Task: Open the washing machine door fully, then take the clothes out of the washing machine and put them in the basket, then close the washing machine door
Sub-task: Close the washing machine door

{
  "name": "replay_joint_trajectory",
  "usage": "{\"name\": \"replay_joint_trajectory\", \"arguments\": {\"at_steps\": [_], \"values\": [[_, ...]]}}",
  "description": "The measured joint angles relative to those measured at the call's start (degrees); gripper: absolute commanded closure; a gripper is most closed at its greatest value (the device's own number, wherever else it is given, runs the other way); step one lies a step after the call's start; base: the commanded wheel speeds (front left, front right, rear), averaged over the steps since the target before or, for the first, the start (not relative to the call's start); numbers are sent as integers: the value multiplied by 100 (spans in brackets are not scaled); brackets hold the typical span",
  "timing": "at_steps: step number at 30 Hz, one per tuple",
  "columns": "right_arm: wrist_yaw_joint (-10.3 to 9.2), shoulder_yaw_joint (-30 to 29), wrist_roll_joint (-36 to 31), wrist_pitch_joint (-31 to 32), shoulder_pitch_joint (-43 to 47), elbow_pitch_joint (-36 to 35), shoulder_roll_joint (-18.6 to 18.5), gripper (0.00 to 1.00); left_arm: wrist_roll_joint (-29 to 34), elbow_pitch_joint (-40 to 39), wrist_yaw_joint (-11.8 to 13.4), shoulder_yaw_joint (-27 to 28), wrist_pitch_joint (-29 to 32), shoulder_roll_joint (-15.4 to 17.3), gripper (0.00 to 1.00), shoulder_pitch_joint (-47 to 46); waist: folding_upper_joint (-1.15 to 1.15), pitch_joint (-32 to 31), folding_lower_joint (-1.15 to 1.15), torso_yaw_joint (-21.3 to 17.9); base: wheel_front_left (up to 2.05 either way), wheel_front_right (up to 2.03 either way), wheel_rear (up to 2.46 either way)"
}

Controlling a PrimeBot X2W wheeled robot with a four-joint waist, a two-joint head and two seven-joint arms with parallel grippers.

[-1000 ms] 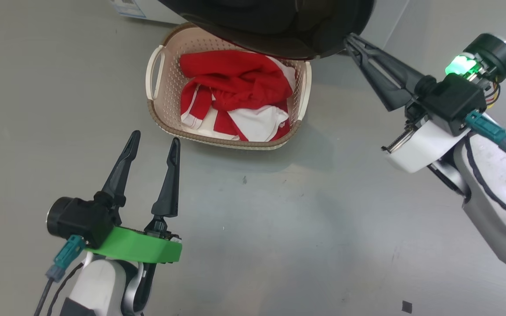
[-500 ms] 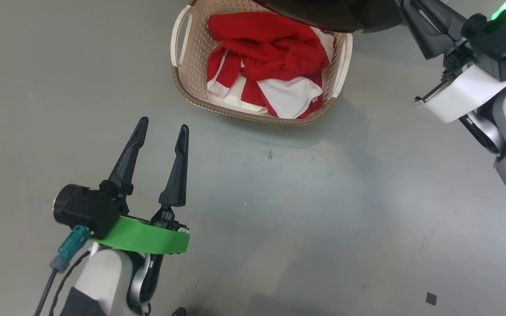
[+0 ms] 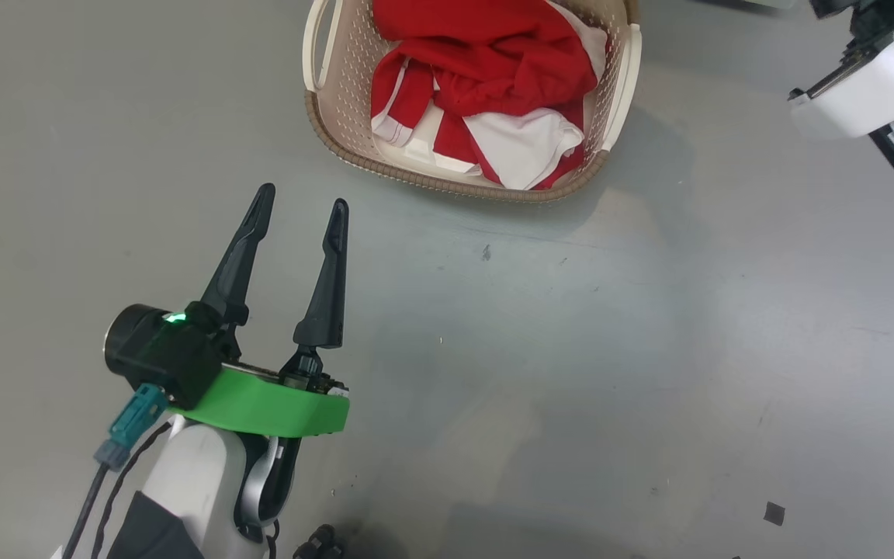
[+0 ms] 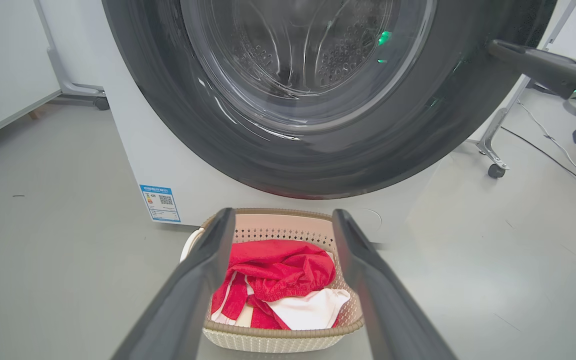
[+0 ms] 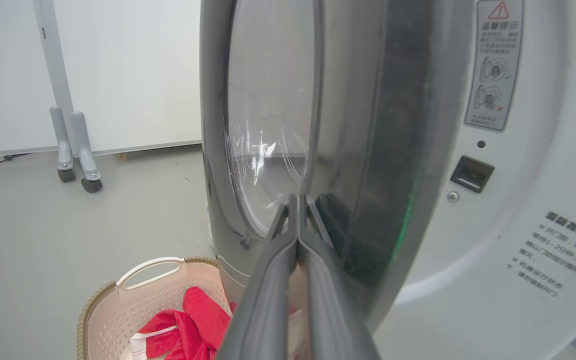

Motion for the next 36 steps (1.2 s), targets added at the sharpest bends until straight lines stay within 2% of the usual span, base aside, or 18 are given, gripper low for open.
{"name": "replay_joint_trajectory", "arguments": {"at_steps": [18,36], "values": [[0,-203,110,186,-1255,358,-458,100,-263,-51,73,-388,0,-12,0,-250,0,543,0,236,0,0,0],[9,-92,-167,361,-2164,996,-259,100,-314,-47,200,-499,0,-33,0,-380,0,765,0,399,0,0,0]]}}
